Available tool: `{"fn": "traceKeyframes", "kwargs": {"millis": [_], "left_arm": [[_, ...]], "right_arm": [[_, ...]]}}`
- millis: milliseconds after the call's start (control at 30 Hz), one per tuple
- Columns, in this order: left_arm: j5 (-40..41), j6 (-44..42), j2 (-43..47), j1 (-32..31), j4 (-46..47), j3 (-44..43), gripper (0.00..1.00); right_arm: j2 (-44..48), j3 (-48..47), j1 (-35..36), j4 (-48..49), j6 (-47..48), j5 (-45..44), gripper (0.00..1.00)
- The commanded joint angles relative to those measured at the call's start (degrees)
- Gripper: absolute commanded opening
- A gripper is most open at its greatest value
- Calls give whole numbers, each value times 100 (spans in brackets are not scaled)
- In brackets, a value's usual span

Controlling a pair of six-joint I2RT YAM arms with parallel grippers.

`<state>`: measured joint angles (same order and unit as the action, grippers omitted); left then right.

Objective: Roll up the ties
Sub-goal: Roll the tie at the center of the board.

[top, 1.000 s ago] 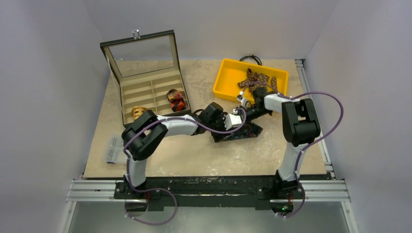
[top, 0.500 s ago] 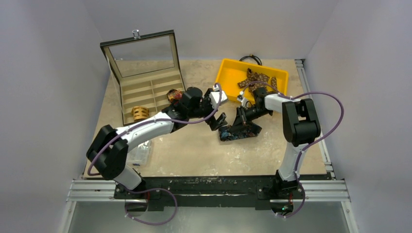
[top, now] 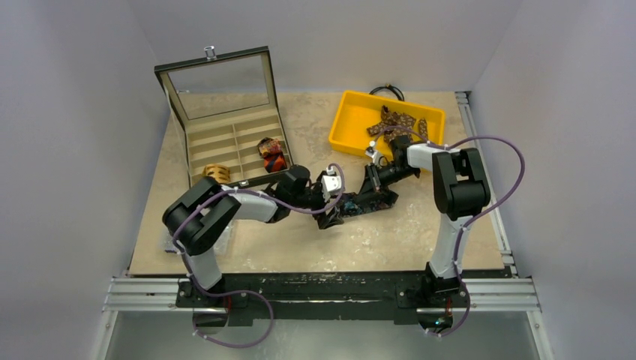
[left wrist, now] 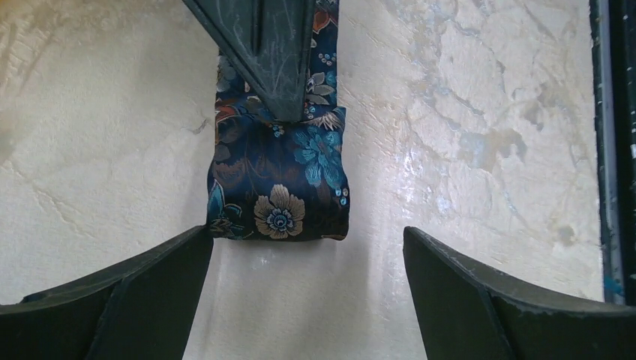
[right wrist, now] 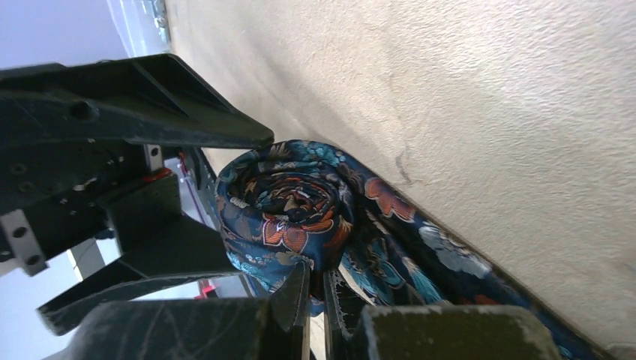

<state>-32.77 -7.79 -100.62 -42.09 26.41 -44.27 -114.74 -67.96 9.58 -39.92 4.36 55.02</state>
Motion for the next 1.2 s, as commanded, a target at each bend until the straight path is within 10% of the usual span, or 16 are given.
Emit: {"fn": "traceKeyframes", "kwargs": {"millis": [0,600,1033,1167], "left_arm": [[-223,-601,-289,-90,1592,32,94],[-257,-553,-1360,-276,2094,-539,59],[33,-928,-1300,-390,334,-996,27],[420,-998,-999,-388,-666,-927,16]], "right_arm": [[-290,-133,-27,119,529,-806,0],[-510,-274,-20,118,493,-957,0],[-485,-281,63,39,440,-794,0],[-58,-290,-297,-219,544,-819,23]]}}
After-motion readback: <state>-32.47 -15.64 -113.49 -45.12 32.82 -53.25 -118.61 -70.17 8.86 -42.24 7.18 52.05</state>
